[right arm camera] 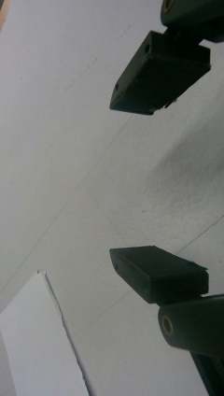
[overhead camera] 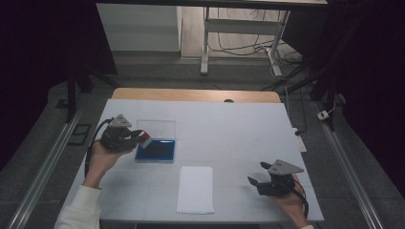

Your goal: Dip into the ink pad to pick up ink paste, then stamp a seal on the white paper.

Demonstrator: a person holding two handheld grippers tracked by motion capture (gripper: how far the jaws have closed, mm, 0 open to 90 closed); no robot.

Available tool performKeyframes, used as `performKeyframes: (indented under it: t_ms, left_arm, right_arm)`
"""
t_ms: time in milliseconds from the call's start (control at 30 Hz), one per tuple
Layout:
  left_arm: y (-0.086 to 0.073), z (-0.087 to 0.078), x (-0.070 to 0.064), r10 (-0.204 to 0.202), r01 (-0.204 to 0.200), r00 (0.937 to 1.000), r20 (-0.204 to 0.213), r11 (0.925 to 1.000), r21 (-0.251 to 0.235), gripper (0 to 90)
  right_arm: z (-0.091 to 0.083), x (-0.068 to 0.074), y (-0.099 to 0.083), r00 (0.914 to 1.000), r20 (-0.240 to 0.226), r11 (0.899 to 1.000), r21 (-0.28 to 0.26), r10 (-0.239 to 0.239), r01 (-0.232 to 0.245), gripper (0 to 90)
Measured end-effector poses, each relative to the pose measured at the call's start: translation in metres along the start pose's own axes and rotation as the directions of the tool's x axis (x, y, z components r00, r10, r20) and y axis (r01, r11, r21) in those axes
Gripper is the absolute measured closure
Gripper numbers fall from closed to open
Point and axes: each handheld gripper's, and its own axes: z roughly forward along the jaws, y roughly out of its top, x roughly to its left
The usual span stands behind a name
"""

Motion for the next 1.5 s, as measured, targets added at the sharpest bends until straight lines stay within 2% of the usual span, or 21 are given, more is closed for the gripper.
performKeyframes:
  t_ms: [467,733,1167,1500]
  left_arm:
    - [0.003,-0.001,-0.006,0.006,-0.006,0.9992,0.039,0.9998,-0.018,70.2]
    - [0.008,-0.002,-0.016,0.036,-0.033,0.9963,0.078,0.9989,-0.032,70.2]
    - [0.018,-0.006,-0.036,0.099,-0.091,0.9862,0.133,0.994,-0.061,70.2]
    - [0.02,-0.006,-0.044,0.121,-0.111,0.9798,0.159,0.9914,-0.069,70.2]
  right_arm:
    - [0.0,0.0,0.0,1.0,0.002,1.0,-0.006,-0.002,0.002,23.4]
    - [0.0,0.0,0.0,1.0,0.002,1.0,0.0,-0.001,0.001,23.4]
    - [-0.001,0.0,0.0,1.0,0.004,1.0,0.001,0.007,-0.007,23.5]
    - [-0.002,0.0,-0.001,1.0,0.0,1.0,-0.005,0.008,-0.008,23.5]
